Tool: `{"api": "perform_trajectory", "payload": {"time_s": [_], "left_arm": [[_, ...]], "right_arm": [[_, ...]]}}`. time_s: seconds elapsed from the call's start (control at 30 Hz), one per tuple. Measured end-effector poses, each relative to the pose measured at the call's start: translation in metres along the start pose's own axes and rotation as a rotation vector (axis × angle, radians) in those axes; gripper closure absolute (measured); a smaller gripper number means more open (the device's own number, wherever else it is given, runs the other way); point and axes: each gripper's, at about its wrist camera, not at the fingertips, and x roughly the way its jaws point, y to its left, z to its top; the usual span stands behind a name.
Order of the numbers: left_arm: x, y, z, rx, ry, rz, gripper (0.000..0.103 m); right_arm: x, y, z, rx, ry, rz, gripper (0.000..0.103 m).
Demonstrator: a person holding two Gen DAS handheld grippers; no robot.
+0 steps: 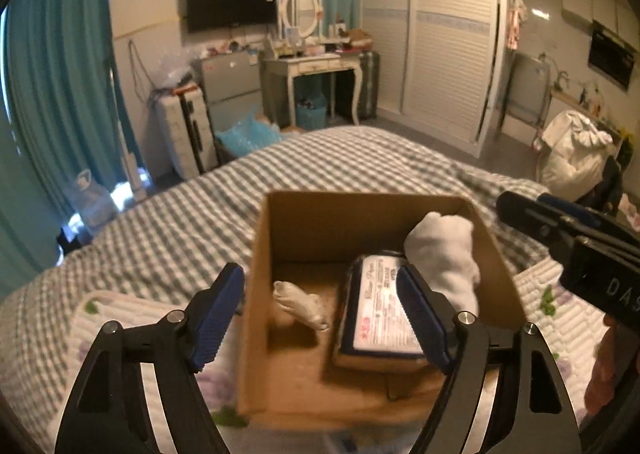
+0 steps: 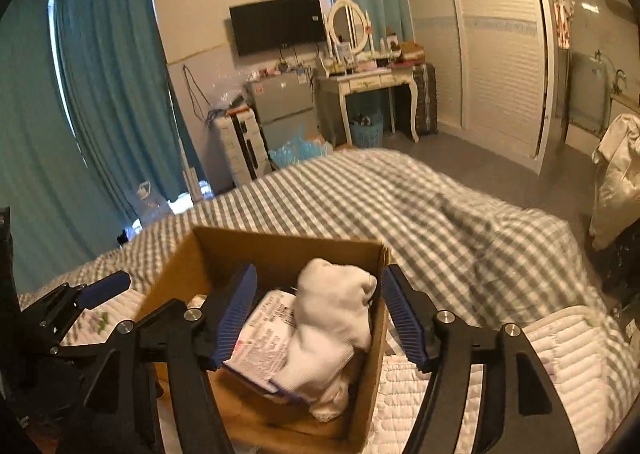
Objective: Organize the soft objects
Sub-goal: 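Carry the beige cloth into the box with the left tool while the right tool drops the white sock in, then grasp the translucent white plastic tube with the right tool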
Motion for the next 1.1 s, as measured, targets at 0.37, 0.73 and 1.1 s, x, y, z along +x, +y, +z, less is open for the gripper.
{"api": "perform_trajectory", "payload": {"time_s": [0.37, 0.73, 1.1], "left_arm": [[-0.181, 0.024, -0.001, 0.063, -0.238, 0.028, 0.019], [-0.218, 0.043, -0.091, 0.057, -0.217, 0.074, 0.019], [-0.119, 0.049, -0.182, -0.012, 0.023, 0.028, 0.019]], "right_arm": [[-0.162, 0.048, 0.015, -0.119, -0.122, -0.05, 0.021], [-0.182, 0.094, -0.086, -0.22, -0.015, 0.015, 0.005], [-0.078, 0.093, -0.2, -0.169, 0.239, 0.083, 0.021]]}}
